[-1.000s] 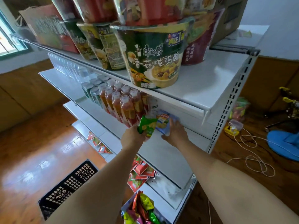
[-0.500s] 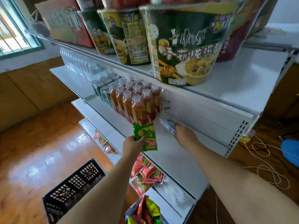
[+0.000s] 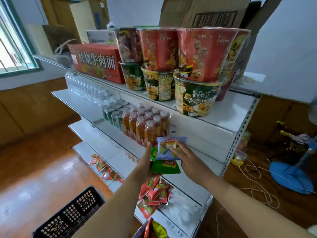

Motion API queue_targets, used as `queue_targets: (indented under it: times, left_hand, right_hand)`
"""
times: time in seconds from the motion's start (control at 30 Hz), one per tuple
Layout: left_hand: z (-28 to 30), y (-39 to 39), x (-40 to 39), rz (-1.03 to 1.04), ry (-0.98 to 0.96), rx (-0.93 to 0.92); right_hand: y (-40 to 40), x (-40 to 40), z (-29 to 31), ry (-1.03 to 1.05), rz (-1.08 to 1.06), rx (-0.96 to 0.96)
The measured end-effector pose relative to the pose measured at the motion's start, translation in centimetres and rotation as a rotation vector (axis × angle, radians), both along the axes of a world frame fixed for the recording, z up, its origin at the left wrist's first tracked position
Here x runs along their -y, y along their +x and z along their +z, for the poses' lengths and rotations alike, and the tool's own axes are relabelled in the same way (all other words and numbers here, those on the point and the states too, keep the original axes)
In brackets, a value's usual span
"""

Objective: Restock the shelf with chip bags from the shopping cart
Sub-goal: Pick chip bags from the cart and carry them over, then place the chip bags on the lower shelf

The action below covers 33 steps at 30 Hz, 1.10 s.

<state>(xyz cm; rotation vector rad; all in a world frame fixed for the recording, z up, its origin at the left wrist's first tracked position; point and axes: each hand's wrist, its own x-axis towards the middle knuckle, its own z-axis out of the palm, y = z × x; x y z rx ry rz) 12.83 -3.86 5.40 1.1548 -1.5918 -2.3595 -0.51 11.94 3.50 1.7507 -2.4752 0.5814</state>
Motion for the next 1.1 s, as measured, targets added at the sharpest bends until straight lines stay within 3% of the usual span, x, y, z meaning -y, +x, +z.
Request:
queue_targets:
  times: [0.13, 0.27, 0.37, 0.47, 0.63, 0.73, 0.77, 0.87, 1.1]
  left_hand:
    - [2.0, 3.1, 0.1, -0.214, 0.086, -0.085]
    - [2.3, 4.8, -0.6, -0.216, 0.017, -0.160]
    - [1.8, 5.9, -2.1, -0.244, -0.084, -0.235]
    - [1.7, 6.7, -5.1, -0.373, -0.172, -0.303]
    - [2.2, 6.3, -12.8, -0.634, -0.091, -0.437]
    - [2.5, 5.1, -18.9, -0.785, -0.084, -0.447]
    - [2.6, 4.7, -21.2, -0.829, -0.083, -0.443]
    - [3.4, 4.0, -28.4, -0.979, -0.069, -0.436]
    - [3.0, 0.5, -46.5, -1.241, -0.068, -0.347]
  right_hand:
    - [6.0, -1.5, 2.7, -0.094, -0.038, 0.148]
    - [11.4, -3.2, 4.1, -0.178, -0.060, 0.169]
    - [14.5, -5.0, 5.1, -0.273, -0.220, 0.125]
    - [16.4, -7.9, 5.6, -0.294, -0.515, 0.152]
    - [17.4, -15.6, 6.4, -0.431, -0.977, 0.579]
    - [17.3, -22.2, 6.3, -0.716, -1.009, 1.064]
    - [17.4, -24.6, 6.0, -0.741, -0.998, 1.127]
    - [18.2, -31.7, 4.9, -0.713, -0.937, 1.117]
    - [20.0, -48.7, 4.7, -0.901, -1.019, 1.094]
